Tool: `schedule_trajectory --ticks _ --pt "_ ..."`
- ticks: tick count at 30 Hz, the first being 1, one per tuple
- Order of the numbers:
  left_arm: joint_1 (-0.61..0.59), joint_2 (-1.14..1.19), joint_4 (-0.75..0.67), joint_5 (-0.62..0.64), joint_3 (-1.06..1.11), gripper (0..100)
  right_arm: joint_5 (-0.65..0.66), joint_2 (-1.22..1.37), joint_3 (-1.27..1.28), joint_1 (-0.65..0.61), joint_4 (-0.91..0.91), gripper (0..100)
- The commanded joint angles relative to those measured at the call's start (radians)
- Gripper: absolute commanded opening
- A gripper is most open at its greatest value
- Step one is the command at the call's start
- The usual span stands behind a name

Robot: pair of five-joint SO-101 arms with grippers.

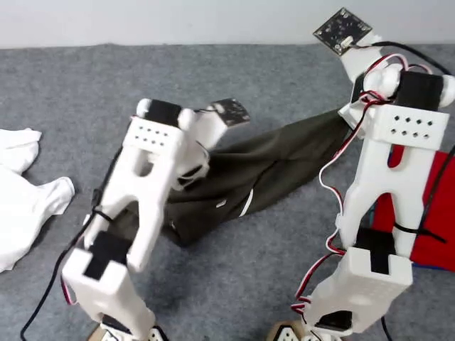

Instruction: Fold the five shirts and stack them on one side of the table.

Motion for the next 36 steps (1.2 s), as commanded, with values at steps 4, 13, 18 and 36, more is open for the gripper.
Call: schedule_trajectory --ticks 4,13,18,36 --pt "0.015 -0.109 -0.015 0.011 0.163 13 -0.006 -0.004 -0.051 0.016 0.012 1.0" --pt "-0.091 -0.061 -0.186 -0.018 0.349 20 -0.008 -0.004 -0.048 0.012 0.012 1.0" --pt "-0.094 0.026 -0.255 0.005 0.357 20 -0.008 -0.004 -0.048 0.012 0.012 1.0" --pt "-0.084 0.109 -0.321 0.04 0.358 5 -0.008 -0.004 -0.048 0.015 0.012 1.0"
